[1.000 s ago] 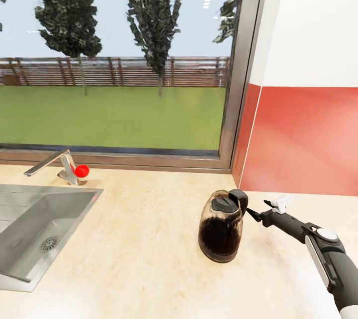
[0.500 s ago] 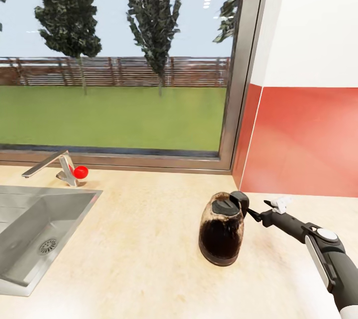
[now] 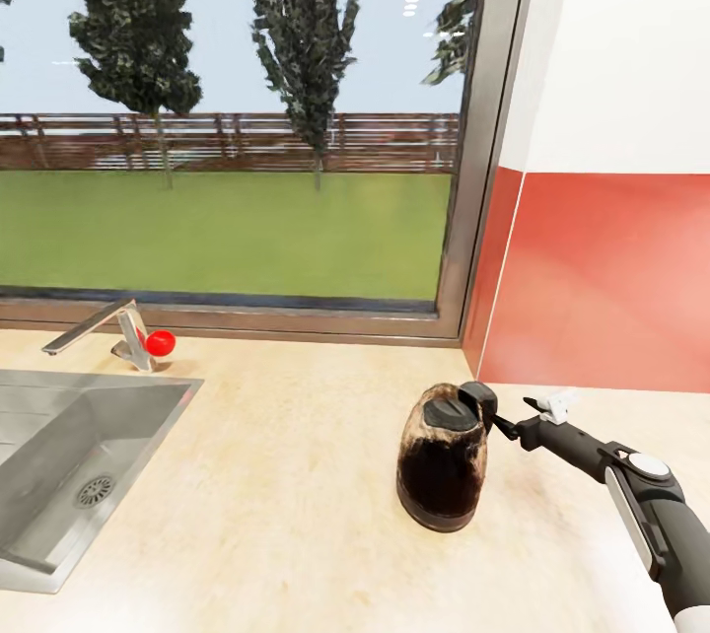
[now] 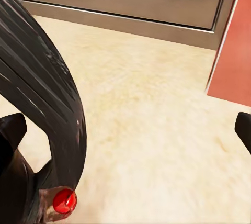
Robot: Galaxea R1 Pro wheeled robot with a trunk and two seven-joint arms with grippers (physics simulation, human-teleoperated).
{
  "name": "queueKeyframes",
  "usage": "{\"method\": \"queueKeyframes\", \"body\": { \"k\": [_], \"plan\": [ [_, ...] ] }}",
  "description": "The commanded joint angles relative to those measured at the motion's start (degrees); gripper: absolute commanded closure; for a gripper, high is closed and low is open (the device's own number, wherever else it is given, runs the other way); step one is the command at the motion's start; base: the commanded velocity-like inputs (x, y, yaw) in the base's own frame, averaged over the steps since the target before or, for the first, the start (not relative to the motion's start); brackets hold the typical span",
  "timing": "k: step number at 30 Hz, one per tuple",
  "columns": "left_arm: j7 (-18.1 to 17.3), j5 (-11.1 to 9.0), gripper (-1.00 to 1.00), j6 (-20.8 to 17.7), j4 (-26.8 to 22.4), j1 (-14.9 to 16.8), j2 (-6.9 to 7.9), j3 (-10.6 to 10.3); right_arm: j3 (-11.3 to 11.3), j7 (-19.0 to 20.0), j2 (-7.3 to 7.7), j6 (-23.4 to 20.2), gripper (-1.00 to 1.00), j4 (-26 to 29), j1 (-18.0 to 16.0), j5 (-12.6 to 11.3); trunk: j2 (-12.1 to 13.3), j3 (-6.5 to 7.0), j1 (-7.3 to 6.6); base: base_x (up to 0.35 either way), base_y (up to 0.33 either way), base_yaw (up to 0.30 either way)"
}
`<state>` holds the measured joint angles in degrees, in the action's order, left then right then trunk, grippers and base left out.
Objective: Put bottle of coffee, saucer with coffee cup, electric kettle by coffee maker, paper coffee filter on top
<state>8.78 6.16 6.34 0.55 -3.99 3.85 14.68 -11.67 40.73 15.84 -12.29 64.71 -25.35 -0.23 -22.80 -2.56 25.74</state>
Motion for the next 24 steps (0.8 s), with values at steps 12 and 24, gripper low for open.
{"method": "queueKeyframes", "body": {
  "k": [12, 24],
  "plan": [
    [0.2, 0.6, -1.00, 0.2, 0.0, 0.0, 0.00, 0.5, -0.1, 0.3, -0.02, -0.5, -1.00, 0.1, 0.0, 0.0, -0.1, -0.11, 0.04, 0.003, 0.042, 0.000],
    [0.2, 0.6, -1.00, 0.2, 0.0, 0.0, 0.01, 0.4, -0.1, 0.3, -0.02, -0.5, -1.00, 0.1, 0.0, 0.0, -0.1, -0.11, 0.04, 0.003, 0.008, 0.000]
  ]
}}
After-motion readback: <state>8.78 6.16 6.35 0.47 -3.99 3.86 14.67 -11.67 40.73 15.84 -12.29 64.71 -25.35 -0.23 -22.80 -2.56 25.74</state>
